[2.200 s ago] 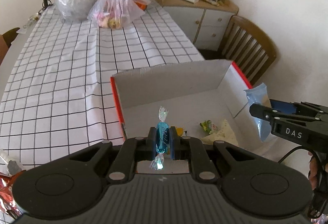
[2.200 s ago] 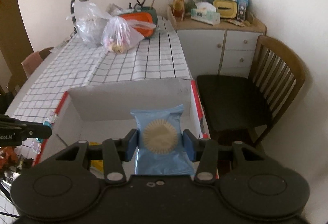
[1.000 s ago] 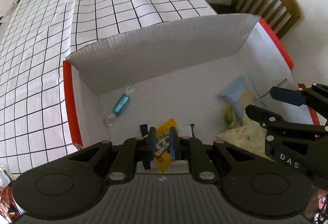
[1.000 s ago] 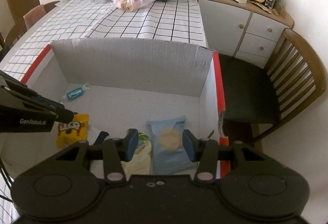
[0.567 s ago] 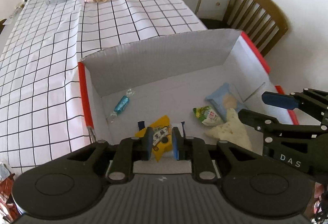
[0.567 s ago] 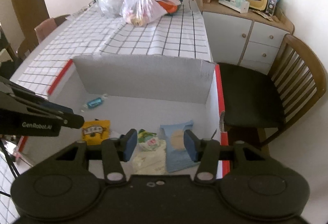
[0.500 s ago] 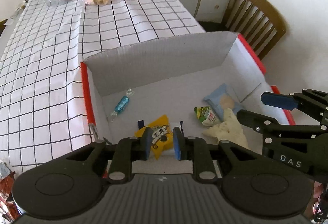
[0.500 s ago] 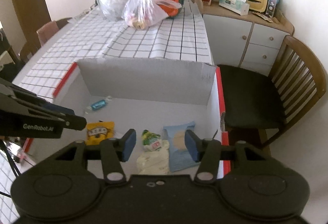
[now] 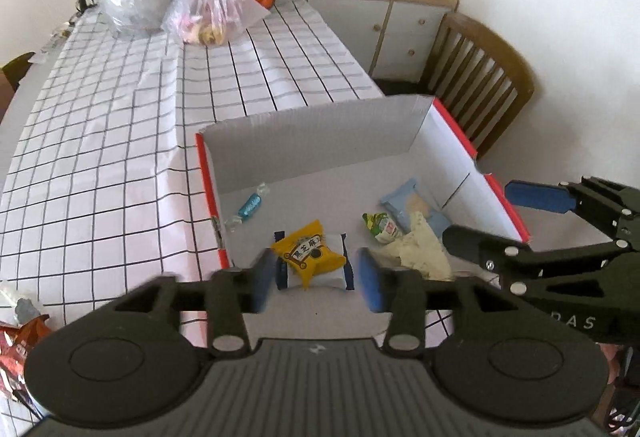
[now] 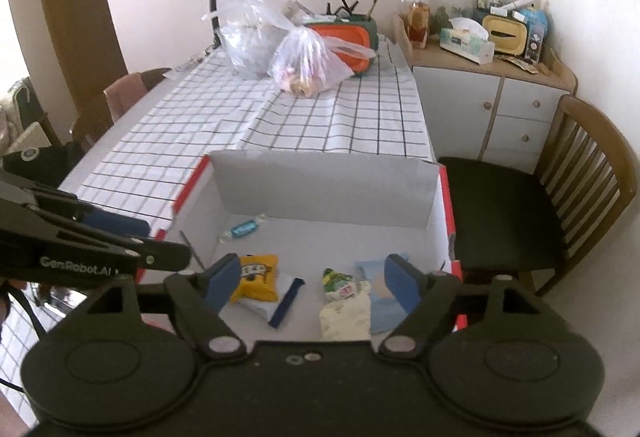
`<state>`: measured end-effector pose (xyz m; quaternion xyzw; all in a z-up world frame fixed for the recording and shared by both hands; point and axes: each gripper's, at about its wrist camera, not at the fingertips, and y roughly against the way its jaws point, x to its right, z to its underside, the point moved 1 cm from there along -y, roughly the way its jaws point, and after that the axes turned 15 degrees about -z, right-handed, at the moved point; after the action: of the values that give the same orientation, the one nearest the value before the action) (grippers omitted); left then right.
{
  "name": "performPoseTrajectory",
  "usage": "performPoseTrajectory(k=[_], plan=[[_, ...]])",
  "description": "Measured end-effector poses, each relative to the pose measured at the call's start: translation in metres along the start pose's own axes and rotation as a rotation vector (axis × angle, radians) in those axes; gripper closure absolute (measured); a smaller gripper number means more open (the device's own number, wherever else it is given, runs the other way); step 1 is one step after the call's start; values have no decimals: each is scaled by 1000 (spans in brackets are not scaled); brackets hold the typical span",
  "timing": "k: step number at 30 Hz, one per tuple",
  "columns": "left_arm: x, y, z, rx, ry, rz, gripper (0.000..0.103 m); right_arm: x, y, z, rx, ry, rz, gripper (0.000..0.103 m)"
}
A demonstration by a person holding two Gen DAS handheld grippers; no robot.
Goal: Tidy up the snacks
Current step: 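Move both tools from the box back to the snack pile, then grasp the M&M's packet with the left gripper while the right gripper grasps the black snack packet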
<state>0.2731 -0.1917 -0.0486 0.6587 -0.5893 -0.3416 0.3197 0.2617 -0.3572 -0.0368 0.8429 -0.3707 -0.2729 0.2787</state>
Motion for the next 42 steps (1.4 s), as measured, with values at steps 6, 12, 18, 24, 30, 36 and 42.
performPoseTrajectory(k=[6, 12, 18, 24, 30, 36, 42], plan=[[-16, 27, 15, 59, 44, -2, 39, -21, 17, 2, 37, 9, -49, 13], [-34, 51, 33, 115, 70, -13, 34, -41, 27, 5, 71, 1, -100, 7], [-60, 71, 51, 171, 116, -23, 30, -64, 26, 12, 85, -15, -121, 2], [-99, 76, 72, 182, 145, -40, 28, -97, 15, 17, 101, -25, -132, 0], [-149, 76, 97, 175, 181, -57, 25, -127, -6, 22, 87, -39, -140, 0], [-204, 68, 126, 121, 206, -96, 22, -160, -41, 28, 30, -53, -135, 0], [-249, 48, 147, 53, 229, -121, 22, -186, -77, 36, -36, -54, -136, 0]])
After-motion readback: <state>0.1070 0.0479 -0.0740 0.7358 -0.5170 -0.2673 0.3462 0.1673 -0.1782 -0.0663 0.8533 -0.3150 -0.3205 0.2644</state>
